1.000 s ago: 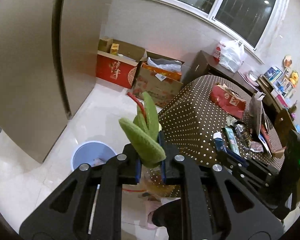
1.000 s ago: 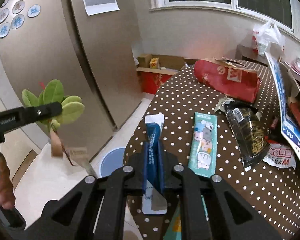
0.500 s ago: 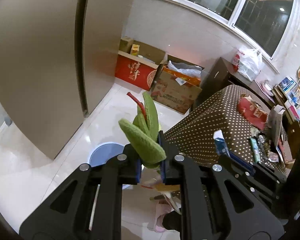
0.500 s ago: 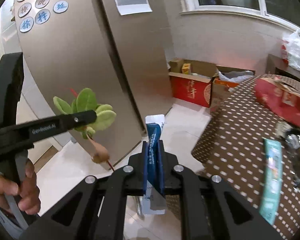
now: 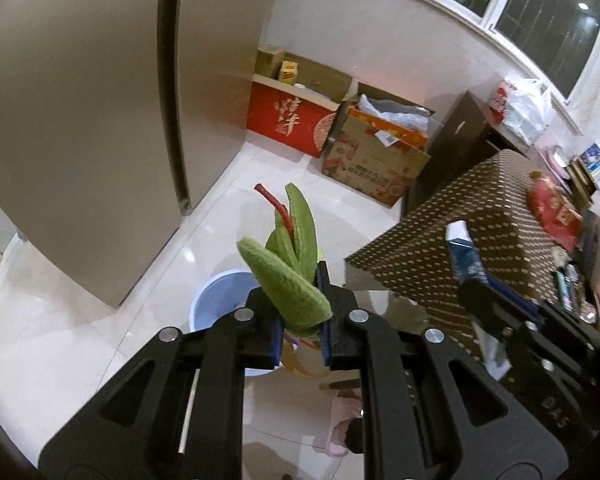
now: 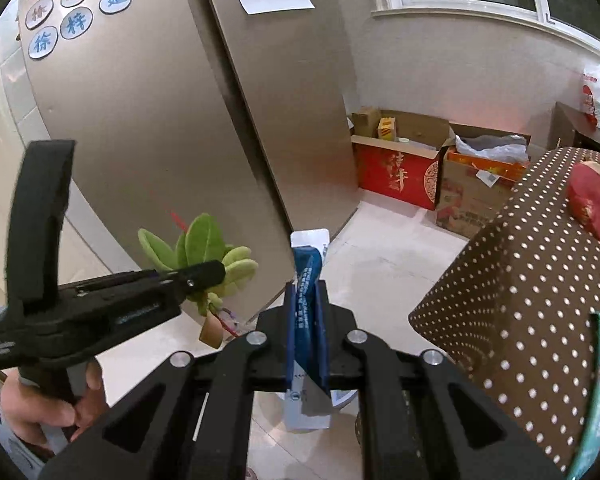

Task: Collect trash
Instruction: 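Carry the green leaf toy over the bin and open the left tool, then open the right tool over the bin to drop the blue strip, then grasp the teal snack stick with the left tool while the right tool grasps the dark wrapper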

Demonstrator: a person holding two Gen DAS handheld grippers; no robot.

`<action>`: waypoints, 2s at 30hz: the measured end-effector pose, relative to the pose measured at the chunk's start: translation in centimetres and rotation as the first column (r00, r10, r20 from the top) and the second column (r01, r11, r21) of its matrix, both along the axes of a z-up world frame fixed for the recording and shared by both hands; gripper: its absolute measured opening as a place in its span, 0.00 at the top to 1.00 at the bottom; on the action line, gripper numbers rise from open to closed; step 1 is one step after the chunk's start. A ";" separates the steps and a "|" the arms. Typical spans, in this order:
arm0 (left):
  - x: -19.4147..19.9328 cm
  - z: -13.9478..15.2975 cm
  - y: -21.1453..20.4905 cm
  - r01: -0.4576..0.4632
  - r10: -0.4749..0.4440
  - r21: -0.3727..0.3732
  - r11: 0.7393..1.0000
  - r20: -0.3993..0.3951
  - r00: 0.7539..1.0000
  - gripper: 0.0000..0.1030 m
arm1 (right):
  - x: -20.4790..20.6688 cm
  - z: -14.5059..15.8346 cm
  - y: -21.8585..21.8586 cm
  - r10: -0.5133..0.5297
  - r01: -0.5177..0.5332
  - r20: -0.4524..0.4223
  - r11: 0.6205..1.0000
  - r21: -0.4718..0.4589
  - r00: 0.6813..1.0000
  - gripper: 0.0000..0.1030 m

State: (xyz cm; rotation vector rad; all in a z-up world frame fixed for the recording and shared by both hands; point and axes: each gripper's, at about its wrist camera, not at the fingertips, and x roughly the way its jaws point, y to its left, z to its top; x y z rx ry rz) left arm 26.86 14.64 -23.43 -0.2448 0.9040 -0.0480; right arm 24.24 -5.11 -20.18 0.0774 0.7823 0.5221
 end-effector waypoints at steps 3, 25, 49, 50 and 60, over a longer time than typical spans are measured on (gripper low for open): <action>1.4 -0.9 0.8 -0.024 0.024 0.007 1.000 -0.017 1.000 0.86 | 0.4 -0.5 0.5 0.001 -0.001 -0.004 1.000 -0.001 1.000 0.91; 2.1 -2.7 3.5 -0.115 0.115 0.002 0.993 -0.069 0.991 0.30 | 3.4 -3.6 5.6 0.054 -0.055 -0.048 0.998 -0.014 0.997 0.90; -3.7 5.7 2.4 -0.171 0.169 0.016 0.985 0.085 0.982 0.28 | -1.3 4.9 1.1 -0.087 0.085 0.123 0.996 0.027 0.989 0.56; -3.9 6.0 1.8 -0.158 0.156 0.018 0.987 0.089 0.984 0.28 | -1.7 5.2 0.5 -0.096 0.093 0.125 0.995 0.029 0.988 0.56; -6.1 9.2 -8.3 0.044 -0.051 0.053 0.998 0.129 0.990 0.28 | -7.6 8.3 -10.7 -0.268 0.263 0.171 0.963 0.054 0.948 0.56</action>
